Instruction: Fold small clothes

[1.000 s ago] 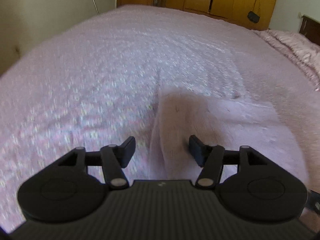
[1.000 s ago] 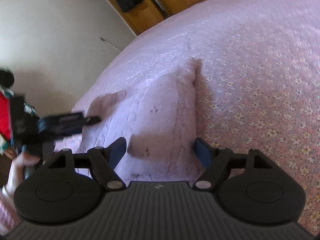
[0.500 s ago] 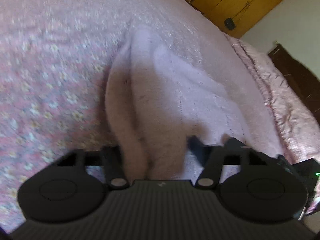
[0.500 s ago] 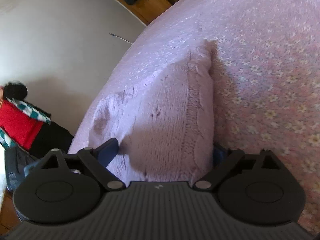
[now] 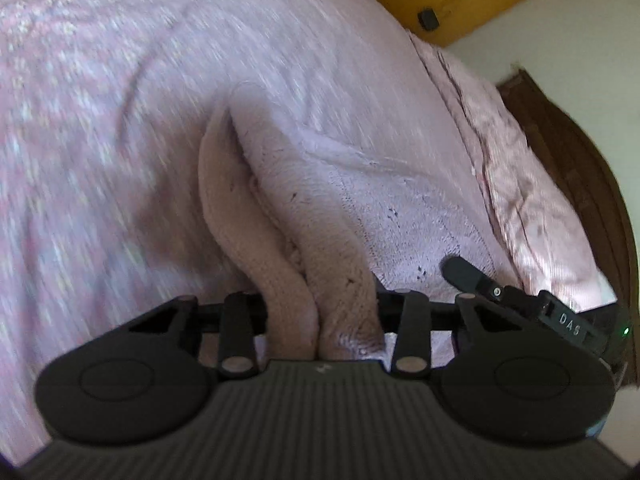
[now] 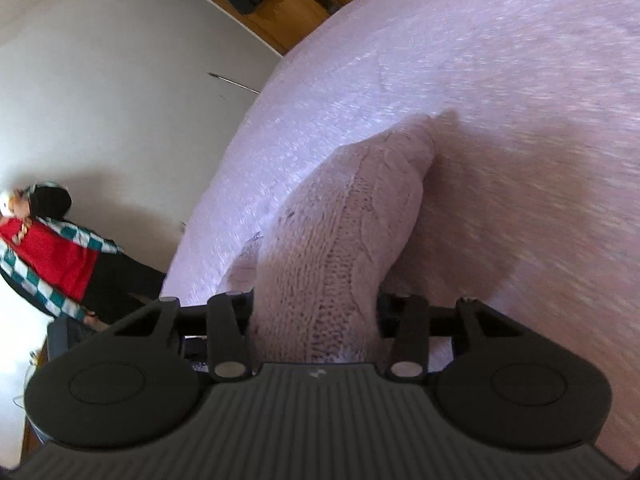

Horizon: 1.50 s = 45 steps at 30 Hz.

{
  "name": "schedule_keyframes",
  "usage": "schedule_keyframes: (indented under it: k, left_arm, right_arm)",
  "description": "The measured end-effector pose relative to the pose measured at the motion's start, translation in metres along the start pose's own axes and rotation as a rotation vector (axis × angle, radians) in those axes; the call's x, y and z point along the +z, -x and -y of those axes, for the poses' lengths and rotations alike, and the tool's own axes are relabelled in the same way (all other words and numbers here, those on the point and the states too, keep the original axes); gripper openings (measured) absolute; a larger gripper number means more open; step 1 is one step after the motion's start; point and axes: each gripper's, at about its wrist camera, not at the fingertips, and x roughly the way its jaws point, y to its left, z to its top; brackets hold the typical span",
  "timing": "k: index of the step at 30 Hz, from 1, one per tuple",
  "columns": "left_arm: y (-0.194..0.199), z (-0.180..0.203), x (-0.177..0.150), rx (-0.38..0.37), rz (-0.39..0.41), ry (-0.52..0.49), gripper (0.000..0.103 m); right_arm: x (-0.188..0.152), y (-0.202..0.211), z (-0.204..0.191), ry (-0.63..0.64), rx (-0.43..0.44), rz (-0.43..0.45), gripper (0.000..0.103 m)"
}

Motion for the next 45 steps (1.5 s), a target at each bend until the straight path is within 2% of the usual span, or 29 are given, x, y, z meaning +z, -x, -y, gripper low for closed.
schedule_keyframes:
  k: [4, 8, 12, 15, 18, 24, 27, 30, 32, 36, 40, 45]
  left_arm:
    - [0.005, 0.024, -0.039, 0.004, -0.032, -0.056, 0.041]
    - [0.0, 0.033, -0.063, 0.033, -0.064, -0.103, 0.043]
    - [-0.007, 0.043, -0.083, 0.169, -0.076, -0.235, 0.047]
    - [0.004, 0.042, -0.094, 0.203, -0.05, -0.28, 0.048]
    - [0.016, 0.04, -0.1, 0.229, -0.028, -0.268, 0.048]
    - [0.037, 0.043, -0.107, 0.289, 0.02, -0.26, 0.057]
    - [0.045, 0.043, -0.115, 0.284, 0.016, -0.254, 0.058]
    - [0.05, 0.047, -0.128, 0.298, 0.021, -0.273, 0.072]
    - [0.053, 0.049, -0.138, 0.338, 0.035, -0.3, 0.084]
    - [0.053, 0.049, -0.156, 0.413, 0.055, -0.321, 0.084]
    - [0.048, 0.055, -0.18, 0.459, 0.094, -0.349, 0.084]
    - [0.028, 0.065, -0.202, 0.464, 0.037, -0.426, 0.084]
  right_arm:
    - [-0.023, 0.047, 0.008, -0.003, -0.051, -0.002, 0.05]
    - [-0.047, 0.077, 0.021, -0.018, -0.102, -0.008, 0.051]
    - [-0.07, 0.071, 0.032, -0.026, -0.146, -0.04, 0.052]
    - [-0.078, 0.06, 0.035, 0.013, -0.204, -0.031, 0.056]
    - [-0.083, 0.062, 0.039, 0.007, -0.224, -0.02, 0.068]
    - [-0.093, 0.081, 0.025, 0.133, -0.327, 0.055, 0.08]
    - [-0.101, 0.092, 0.02, 0.158, -0.33, 0.061, 0.084]
    - [-0.111, 0.102, 0.017, 0.176, -0.336, 0.066, 0.089]
    - [-0.118, 0.107, 0.016, 0.187, -0.346, 0.068, 0.092]
    - [-0.134, 0.114, 0.019, 0.195, -0.378, 0.064, 0.101]
    - [-0.151, 0.11, 0.026, 0.207, -0.431, 0.037, 0.103]
    - [-0.173, 0.097, 0.031, 0.241, -0.469, -0.021, 0.103]
